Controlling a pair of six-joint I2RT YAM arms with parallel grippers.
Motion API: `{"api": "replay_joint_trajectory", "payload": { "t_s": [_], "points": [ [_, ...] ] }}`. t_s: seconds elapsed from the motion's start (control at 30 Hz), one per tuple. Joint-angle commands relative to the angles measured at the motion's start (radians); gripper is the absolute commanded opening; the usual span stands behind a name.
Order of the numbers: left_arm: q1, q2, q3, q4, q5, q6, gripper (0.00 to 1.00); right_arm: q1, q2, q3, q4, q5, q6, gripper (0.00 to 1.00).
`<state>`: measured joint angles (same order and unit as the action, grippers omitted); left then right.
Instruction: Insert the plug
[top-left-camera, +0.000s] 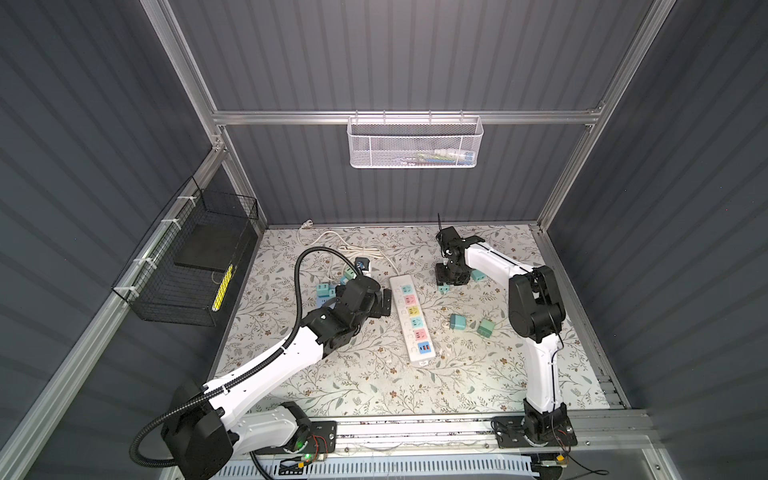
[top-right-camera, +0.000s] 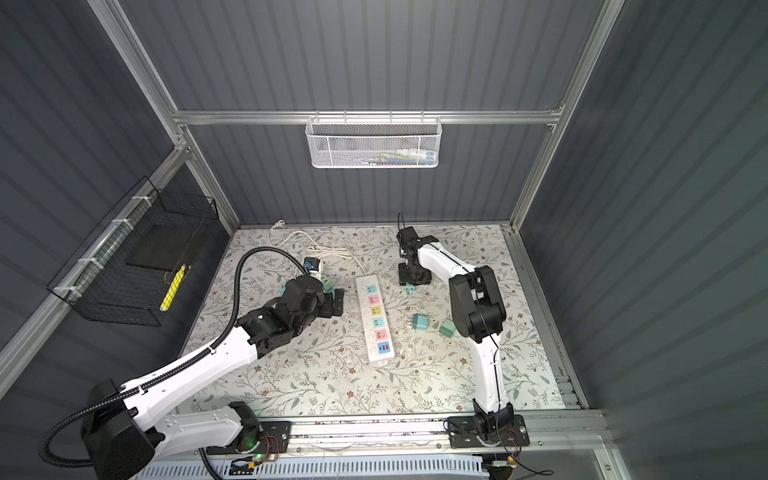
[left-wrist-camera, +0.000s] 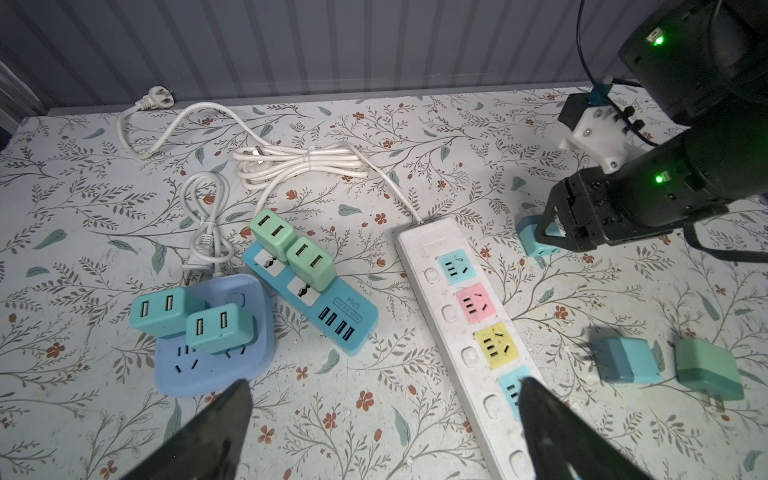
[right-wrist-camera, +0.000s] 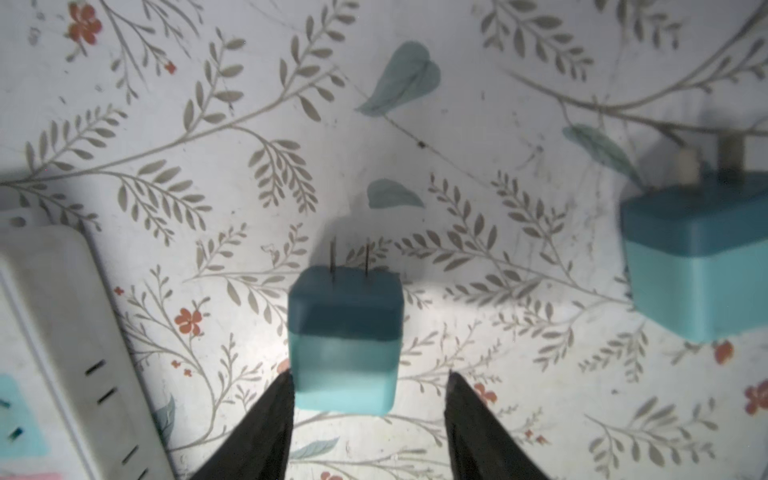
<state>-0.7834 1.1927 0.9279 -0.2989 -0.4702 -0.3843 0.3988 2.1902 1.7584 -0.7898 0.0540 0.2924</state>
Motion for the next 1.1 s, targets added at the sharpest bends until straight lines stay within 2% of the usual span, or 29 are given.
{"api": "replay_joint_trajectory", "payload": {
  "t_s": [0.0, 0.1, 0.23, 0.33, 0.57, 0.7, 0.87, 0.97, 1.07],
  "points": [
    [0.006, -0.027, 0.009, -0.032, -0.013, 0.001, 1.0, 0.0, 0.035, 0.033, -0.029, -0.03, -0.054, 0.58],
    [0.006, -0.038, 0.002, -0.037, -0.02, 0.002, 1.0, 0.002, 0.044, 0.034, -0.016, -0.054, -0.051, 0.57],
    [0.006, -0.042, 0.002, -0.044, -0.023, -0.004, 1.0, 0.002, 0.052, 0.038, -0.015, -0.033, -0.056, 0.45],
    [0.006, -0.046, 0.005, -0.053, -0.03, -0.004, 1.0, 0.009, 0.031, 0.018, -0.005, -0.012, -0.069, 0.4],
    [0.006, -0.073, 0.005, -0.078, -0.081, -0.01, 1.0, 0.074, -0.09, -0.066, 0.023, 0.058, -0.081, 0.39],
    [0.006, -0.139, -0.042, -0.089, -0.121, -0.096, 0.99, 0.183, -0.164, -0.11, 0.023, 0.109, -0.068, 0.38],
    [0.008, -0.21, -0.108, -0.12, -0.181, -0.216, 1.0, 0.394, -0.212, -0.125, 0.042, 0.076, -0.043, 0.39],
    [0.008, -0.247, -0.151, -0.127, -0.219, -0.267, 1.0, 0.533, -0.204, -0.136, 0.1, 0.003, -0.061, 0.4],
    [0.01, -0.304, -0.176, -0.156, -0.272, -0.315, 1.0, 0.607, -0.201, -0.174, 0.179, -0.076, -0.066, 0.4]
  ]
}}
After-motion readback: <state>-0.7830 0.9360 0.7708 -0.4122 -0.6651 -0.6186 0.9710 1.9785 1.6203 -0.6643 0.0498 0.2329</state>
